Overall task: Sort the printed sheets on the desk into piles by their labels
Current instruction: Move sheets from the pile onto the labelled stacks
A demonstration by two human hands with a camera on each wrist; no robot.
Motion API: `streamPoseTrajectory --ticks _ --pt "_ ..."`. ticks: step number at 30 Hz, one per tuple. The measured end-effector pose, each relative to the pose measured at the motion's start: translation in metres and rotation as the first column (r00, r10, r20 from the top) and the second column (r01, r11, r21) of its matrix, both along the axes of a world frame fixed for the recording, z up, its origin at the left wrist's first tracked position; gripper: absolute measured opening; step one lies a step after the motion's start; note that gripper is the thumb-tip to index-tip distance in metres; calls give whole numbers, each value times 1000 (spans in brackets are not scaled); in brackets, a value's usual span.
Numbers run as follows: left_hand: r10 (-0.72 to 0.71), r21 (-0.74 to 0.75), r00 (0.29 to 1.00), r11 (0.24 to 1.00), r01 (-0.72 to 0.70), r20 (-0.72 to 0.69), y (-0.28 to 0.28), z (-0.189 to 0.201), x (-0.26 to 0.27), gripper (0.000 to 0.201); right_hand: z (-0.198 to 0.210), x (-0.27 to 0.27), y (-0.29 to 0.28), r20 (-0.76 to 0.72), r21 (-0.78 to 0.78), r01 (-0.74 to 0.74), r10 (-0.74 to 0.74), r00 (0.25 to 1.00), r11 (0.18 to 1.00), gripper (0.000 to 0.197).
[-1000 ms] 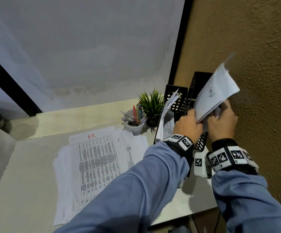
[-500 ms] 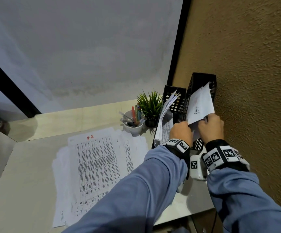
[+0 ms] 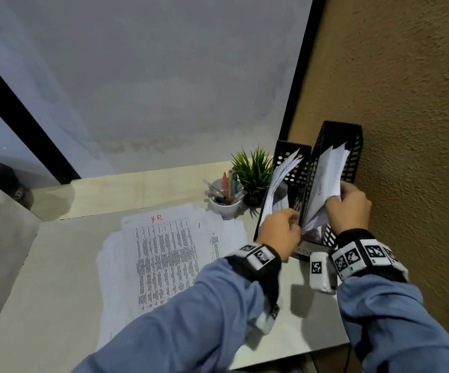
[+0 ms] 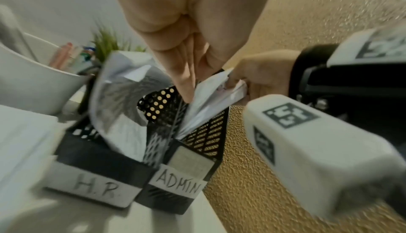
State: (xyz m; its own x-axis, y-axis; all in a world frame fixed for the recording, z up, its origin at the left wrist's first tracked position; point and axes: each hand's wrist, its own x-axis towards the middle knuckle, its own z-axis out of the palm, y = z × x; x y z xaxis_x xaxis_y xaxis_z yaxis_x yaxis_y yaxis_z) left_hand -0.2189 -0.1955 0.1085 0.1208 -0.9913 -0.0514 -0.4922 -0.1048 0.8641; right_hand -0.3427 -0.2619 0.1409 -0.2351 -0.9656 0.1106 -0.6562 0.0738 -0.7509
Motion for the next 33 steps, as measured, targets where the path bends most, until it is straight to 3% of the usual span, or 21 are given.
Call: streamPoseTrajectory --ticks 2,5,7,9,12,14,17,20,23,25,28,29,31,33 --pt "38 11 993 999 -37 -113 25 -6 27 29 12 3 8 114 -111 65 -52 992 992 50" --pt "212 89 949 976 -196 -233 64 -23 76 26 24 20 28 134 -385 68 -18 991 920 54" --pt "337 132 932 938 -321 -130 86 -45 111 26 18 40 43 108 -447 -9 64 992 895 51" --pt "415 200 906 883 -424 88 106 -73 144 29 4 66 60 50 -443 -174 218 975 879 42" --pt "485 336 811 742 -580 327 132 -110 182 47 -36 108 86 -32 -298 -449 461 887 843 32" --pt "511 383 740 638 -668 438 146 -122 196 58 -69 130 101 -4 -79 -540 541 841 838 30" --pt "512 433 689 539 -723 514 161 -129 207 72 -109 149 115 55 307 -535 547 835 787 35" --pt "533 461 658 469 -753 532 168 -133 212 83 -125 158 127 162 470 -479 461 872 741 33" --pt "593 470 656 462 -752 467 171 -137 217 85 -135 164 137 189 519 -450 416 889 727 20" --pt "636 489 667 471 -734 388 173 -138 220 80 -142 167 139 169 533 -436 414 895 725 25" --pt "661 499 688 507 -703 299 179 -139 227 44 -147 170 136 207 596 -412 364 908 690 45" --pt "669 483 689 522 -703 280 182 -140 229 28 -148 170 134 220 611 -415 360 907 674 43" --pt "688 431 684 556 -711 241 186 -140 230 9 -150 169 130 230 629 -421 361 904 654 16" --pt "692 367 690 598 -713 213 190 -138 230 8 -154 169 127 259 640 -437 359 897 632 38"
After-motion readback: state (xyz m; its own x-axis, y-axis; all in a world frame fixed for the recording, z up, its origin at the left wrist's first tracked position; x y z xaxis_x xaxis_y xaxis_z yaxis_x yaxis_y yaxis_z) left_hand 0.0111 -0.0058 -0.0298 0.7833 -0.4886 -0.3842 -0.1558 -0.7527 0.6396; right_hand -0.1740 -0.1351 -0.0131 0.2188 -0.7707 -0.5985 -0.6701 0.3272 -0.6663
